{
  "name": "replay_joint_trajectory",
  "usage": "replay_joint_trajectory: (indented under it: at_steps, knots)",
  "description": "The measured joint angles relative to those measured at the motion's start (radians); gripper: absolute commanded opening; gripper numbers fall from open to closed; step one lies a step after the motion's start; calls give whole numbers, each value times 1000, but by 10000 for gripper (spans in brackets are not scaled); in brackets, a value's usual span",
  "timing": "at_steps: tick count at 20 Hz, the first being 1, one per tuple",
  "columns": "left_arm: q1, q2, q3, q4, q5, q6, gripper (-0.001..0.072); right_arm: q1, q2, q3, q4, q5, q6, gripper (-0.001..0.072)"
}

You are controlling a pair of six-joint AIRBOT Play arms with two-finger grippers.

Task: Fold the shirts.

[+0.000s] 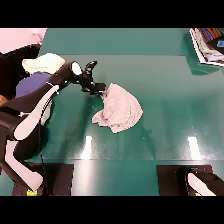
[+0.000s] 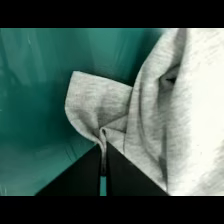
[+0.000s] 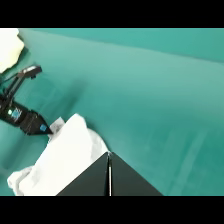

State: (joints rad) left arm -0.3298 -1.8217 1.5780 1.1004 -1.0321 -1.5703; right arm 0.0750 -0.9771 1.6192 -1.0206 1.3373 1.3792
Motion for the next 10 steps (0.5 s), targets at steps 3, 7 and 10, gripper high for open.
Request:
replay_joint_trajectory:
  at_steps: [3,7,10]
  knots:
    - [40,43,42,43,-14,0,22,0,15,-83,-2,22,1,15]
    - [124,156,77,117,-24,2,22,7,29,-362,-3,2,37,137]
    - [161,217,85,151,-39,20,23,57,-23,-600,43,-90,51,399]
